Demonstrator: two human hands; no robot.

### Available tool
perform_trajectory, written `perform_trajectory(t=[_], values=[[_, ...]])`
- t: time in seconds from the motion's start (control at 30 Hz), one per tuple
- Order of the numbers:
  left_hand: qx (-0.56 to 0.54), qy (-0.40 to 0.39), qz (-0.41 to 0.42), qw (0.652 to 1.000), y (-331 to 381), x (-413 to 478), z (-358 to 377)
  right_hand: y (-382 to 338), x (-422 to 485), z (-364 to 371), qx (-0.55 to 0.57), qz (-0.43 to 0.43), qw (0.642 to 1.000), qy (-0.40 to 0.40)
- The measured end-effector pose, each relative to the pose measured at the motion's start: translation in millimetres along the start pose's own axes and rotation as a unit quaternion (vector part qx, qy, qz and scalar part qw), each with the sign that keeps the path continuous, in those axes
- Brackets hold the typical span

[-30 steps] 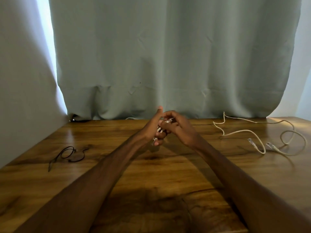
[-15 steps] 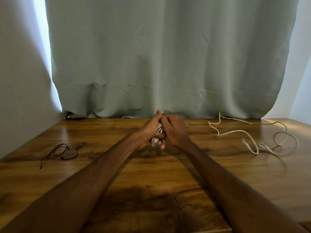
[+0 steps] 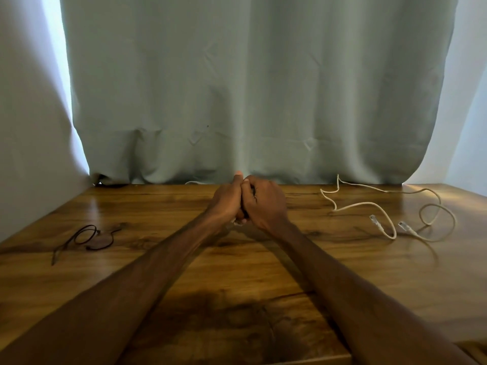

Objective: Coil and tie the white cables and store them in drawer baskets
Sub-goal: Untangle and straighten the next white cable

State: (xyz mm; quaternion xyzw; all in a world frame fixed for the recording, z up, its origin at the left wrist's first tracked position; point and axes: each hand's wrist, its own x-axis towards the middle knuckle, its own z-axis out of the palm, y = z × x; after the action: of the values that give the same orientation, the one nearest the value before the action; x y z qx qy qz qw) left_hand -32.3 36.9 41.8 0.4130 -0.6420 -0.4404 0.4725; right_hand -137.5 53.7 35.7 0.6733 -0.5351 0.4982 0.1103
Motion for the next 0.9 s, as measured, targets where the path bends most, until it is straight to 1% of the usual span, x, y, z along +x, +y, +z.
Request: perform_trajectory(t=[0.17, 0.3, 0.4, 0.43, 0.5, 0.53, 0.57, 0.6, 0.63, 0.67, 0.73, 0.83, 0.9], values=[[0.091, 0.083, 0.078, 0.989, -1, -2, -3, -2, -2, 3, -0.05, -0.005, 0.999, 0.016], [0.15, 0.13, 0.122, 0.972, 2, -3, -5, -5, -2, 8, -0.045, -0.004, 0.998, 0.035], [0.206, 0.161, 0.141, 0.955, 10, -9, -7, -8, -2, 11, -0.041, -0.006, 0.997, 0.058], [0.226, 0.16, 0.136, 0.951, 12, -8, -7, -8, -1, 11, -0.049, -0.005, 0.997, 0.063], [0.23, 0.129, 0.098, 0.96, 15, -3, -8, -9, 2, 10, -0.061, -0.007, 0.996, 0.066], [0.184, 0.099, 0.063, 0.976, 15, 1, -10, -9, 4, 9, -0.07, -0.009, 0.995, 0.07], [0.106, 0.057, 0.029, 0.992, 15, 2, -13, -9, 5, 8, -0.08, -0.008, 0.994, 0.073], [0.03, 0.012, -0.007, 0.999, 16, 1, -18, -11, 6, 7, -0.088, -0.01, 0.993, 0.076], [-0.015, -0.028, -0.033, 0.999, 15, -2, -25, -14, 5, 6, -0.087, -0.013, 0.993, 0.074], [-0.022, -0.056, -0.044, 0.997, 14, -5, -33, -17, 5, 8, -0.086, -0.017, 0.994, 0.07], [-0.02, -0.086, -0.045, 0.995, 15, -16, -45, -24, 4, 11, -0.075, -0.028, 0.995, 0.062], [-0.045, -0.097, -0.019, 0.994, 17, -34, -59, -32, 3, 11, -0.025, -0.032, 0.998, 0.056], [-0.074, -0.117, -0.025, 0.99, 16, -43, -71, -41, 2, 12, 0.008, -0.037, 0.997, 0.06]])
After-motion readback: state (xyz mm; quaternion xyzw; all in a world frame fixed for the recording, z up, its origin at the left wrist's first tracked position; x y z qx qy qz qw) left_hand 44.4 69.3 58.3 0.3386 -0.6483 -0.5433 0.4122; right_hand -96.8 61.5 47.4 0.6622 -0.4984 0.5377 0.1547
